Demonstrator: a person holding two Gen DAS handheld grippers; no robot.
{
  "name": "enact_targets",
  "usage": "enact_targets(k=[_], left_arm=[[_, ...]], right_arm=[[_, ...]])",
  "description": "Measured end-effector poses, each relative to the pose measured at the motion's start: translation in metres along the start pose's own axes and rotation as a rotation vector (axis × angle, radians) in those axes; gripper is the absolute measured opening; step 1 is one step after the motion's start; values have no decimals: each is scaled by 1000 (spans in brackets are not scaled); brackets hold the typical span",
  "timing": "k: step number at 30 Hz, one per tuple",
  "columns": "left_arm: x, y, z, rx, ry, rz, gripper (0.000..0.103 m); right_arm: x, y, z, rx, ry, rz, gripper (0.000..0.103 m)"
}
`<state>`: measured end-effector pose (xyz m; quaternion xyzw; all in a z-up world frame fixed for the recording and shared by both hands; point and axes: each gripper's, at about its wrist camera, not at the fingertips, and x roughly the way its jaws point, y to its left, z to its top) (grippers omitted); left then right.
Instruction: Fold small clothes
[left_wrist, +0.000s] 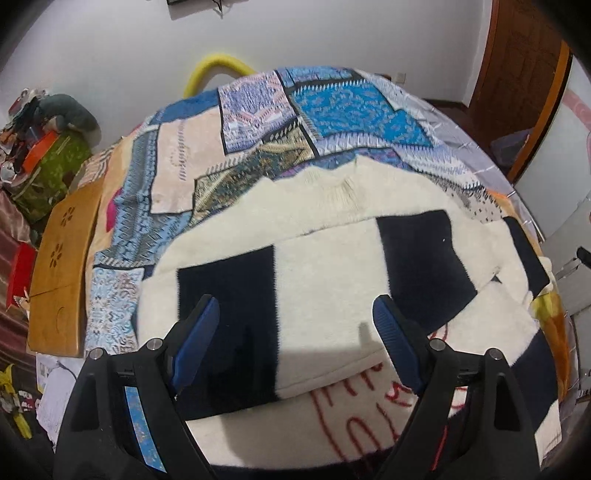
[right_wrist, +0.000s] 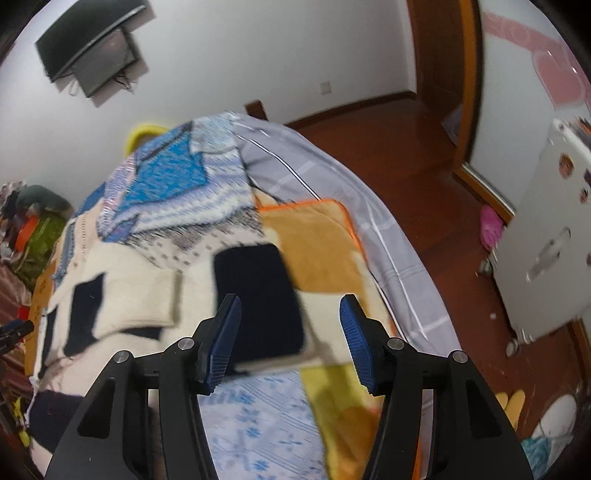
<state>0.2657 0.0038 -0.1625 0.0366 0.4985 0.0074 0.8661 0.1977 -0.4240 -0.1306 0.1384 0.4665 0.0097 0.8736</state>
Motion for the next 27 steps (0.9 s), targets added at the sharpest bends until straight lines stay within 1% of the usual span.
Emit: enact_targets(k=[3,9,10,13,16,18,20,24,27], left_arm=[[17,-3,0,-13,46,-4,85],[42,-4,-6,-32,106,5,85],[45,-4,-7,-30,113,8,85],[54,-4,-9,-28,135,13,85],[60,-4,-10,-37,144,5,85],[62,-5,-10,-38,145,4,85],[64,-6,-10,-34,143,7,86],[65,-7,-10,-28,135,18,90],[66,-5,-10,-42,137,9,91]], right_arm=[[16,-17,-12,40,47,-15,52],[43,-36,-26,81,102,-37,52],[47,-38,-27,82,108,-37,50],[55,-39,-29,90,122,-26,41],[66,-40,-29,90,142,-18,40],[75,-40,-29,89,158,-21,38],[85,-43,-29,107,182,-4,36],[94,-46,-27,135,184,1,34],[97,-45,-25,118,189,-11,27]])
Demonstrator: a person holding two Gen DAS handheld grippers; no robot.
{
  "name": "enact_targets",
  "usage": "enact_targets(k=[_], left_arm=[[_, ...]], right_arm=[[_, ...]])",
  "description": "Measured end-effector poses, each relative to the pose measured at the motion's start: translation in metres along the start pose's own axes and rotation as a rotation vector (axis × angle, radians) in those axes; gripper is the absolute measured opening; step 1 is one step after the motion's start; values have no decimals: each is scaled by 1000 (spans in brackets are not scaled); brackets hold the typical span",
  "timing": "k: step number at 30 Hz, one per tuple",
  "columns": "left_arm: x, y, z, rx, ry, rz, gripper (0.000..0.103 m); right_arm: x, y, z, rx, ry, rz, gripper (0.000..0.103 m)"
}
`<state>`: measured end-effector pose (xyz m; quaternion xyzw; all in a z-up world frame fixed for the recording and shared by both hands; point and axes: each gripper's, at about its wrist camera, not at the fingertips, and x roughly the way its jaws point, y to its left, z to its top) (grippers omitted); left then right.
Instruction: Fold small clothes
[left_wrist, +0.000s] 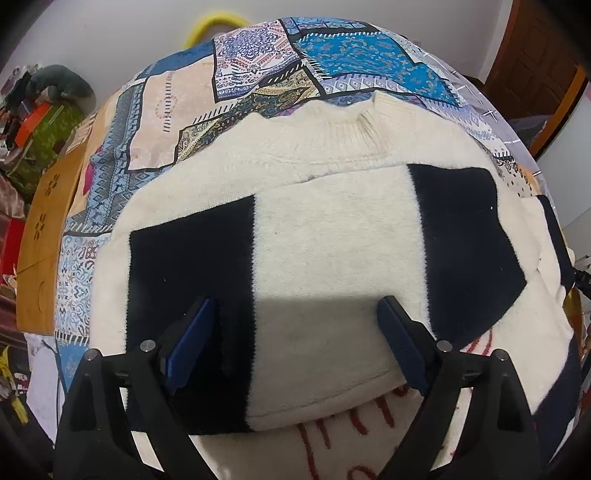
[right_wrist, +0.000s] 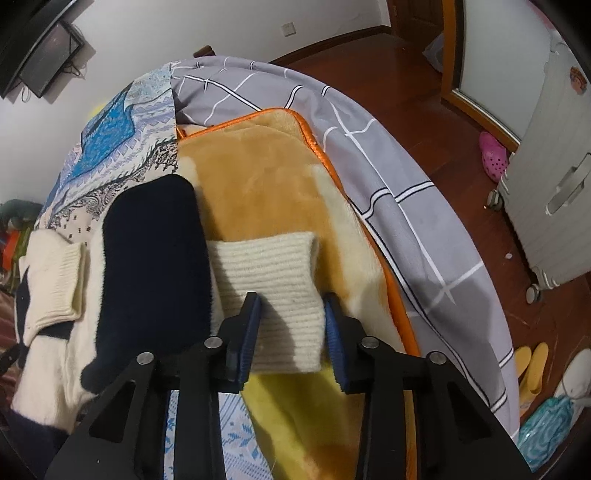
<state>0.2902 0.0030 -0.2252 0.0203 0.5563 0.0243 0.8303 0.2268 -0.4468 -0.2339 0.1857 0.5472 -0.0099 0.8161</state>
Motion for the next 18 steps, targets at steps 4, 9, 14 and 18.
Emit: enact_targets(k=[4,9,14,18], left_arm=[[-1,2,-1,-9,-4,-4,91],[-6,-2,-2,7,-16,15,91],[-17,-6,-4,35,-41,23,91],[-29,-6,-4,29,-65,7,91]], right_arm=[[-2,4,1,-25,-8,-13,9],[-11,11,2,-36,-28,-8,7],[-35,21,6,-47,-79,26,6],[-70,39,17,-95,-151,53,6]])
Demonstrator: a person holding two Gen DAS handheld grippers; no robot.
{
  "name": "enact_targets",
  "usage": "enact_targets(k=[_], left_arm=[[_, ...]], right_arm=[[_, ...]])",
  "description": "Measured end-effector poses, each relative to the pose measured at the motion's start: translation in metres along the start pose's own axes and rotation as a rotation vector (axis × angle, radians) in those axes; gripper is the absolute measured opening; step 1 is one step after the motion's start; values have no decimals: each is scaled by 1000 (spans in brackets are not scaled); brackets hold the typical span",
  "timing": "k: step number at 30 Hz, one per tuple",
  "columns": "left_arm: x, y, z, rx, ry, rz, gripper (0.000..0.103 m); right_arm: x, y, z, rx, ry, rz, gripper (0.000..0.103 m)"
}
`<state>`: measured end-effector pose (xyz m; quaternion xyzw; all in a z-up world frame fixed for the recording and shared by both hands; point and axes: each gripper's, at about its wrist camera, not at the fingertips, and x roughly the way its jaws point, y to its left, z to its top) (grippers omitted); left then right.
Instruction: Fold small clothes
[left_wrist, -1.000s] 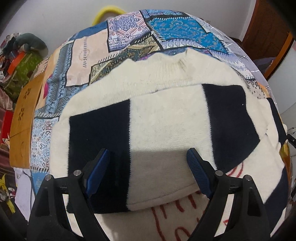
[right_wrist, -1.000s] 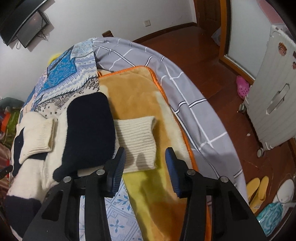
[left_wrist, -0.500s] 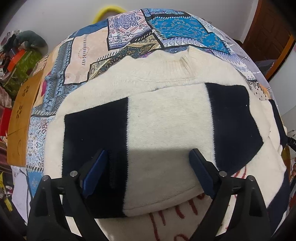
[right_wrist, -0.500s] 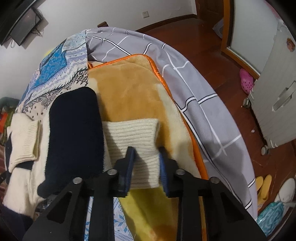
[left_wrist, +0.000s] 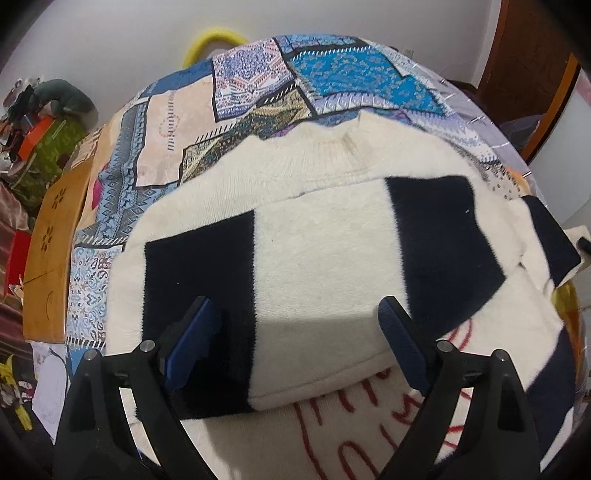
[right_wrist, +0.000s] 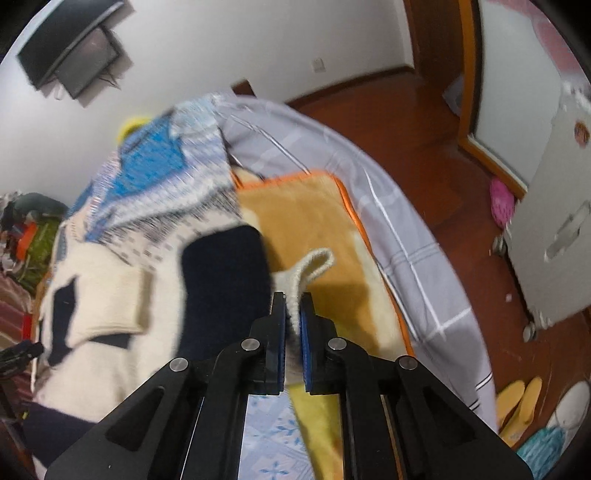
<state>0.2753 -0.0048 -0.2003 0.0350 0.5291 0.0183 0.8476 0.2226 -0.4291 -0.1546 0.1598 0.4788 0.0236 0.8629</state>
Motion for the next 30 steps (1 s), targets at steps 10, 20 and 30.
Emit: enact_targets(k=[10,20,30], left_arm=[[-41,7,0,-21,-83,-26,91],[-78,30,-9,-46,-160,-41,91],[-100,55,-21,-79,-207,-47,91]], right_arm=[[-76,69,41,-163,-166,73,6],[-118,160,56,-316,-270,203,6],[-105,250,38,-427,-241,342,6]])
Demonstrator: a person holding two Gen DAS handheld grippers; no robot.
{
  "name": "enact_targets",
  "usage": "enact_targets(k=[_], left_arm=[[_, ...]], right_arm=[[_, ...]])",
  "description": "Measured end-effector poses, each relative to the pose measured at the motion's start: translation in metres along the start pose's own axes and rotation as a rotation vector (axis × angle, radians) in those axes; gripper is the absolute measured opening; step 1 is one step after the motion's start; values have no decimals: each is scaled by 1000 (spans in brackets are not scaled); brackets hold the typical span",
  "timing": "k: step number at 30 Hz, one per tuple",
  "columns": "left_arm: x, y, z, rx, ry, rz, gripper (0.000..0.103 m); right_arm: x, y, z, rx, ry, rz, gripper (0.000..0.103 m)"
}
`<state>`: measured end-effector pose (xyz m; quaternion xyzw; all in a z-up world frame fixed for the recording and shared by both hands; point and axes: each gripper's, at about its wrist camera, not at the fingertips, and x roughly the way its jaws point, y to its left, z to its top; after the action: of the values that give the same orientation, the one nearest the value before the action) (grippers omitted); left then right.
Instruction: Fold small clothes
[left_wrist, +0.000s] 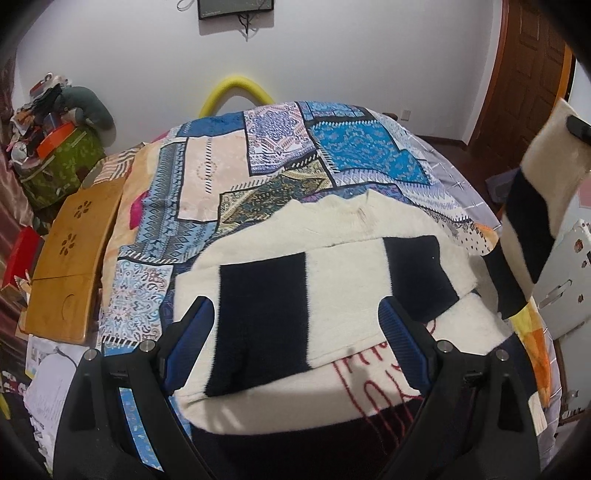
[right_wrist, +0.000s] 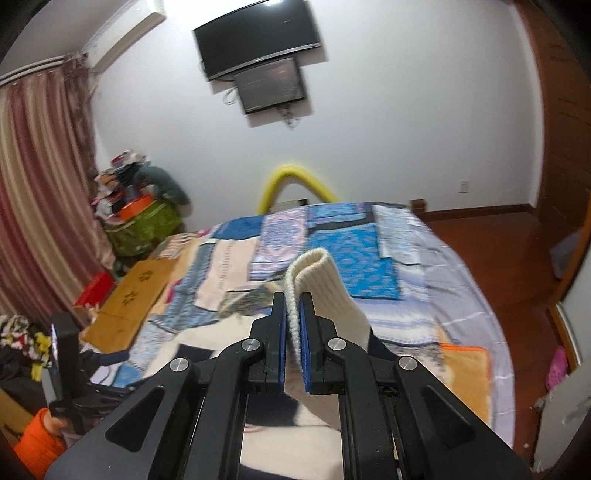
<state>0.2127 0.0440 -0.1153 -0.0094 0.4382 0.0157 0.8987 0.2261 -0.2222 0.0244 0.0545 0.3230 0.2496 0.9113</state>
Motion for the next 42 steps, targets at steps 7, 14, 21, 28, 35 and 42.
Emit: enact_targets(k=[7,14,21,28,35,42], left_arm=[[-15,19,0,-36,-42,-8,91],[-21,33,-3,-46,-67,1,91],[-18,51,-9,-71,-81,23,91],[-6,67,-15,-112,-56,24,91],[-2,69,-14,-130,-52,22,91],[-11,59,-9,-117,-98,12,91]], right_arm=[[42,47,-3,-32,65,99,6],[92,91,-25,-74,179,171,6],[134,116,-55,-98,297,199,6],[155,123,-68,-90,360,208,10],[146,123,-63,-115,330,180,26],[116,107,-54,-139,261,122,39]])
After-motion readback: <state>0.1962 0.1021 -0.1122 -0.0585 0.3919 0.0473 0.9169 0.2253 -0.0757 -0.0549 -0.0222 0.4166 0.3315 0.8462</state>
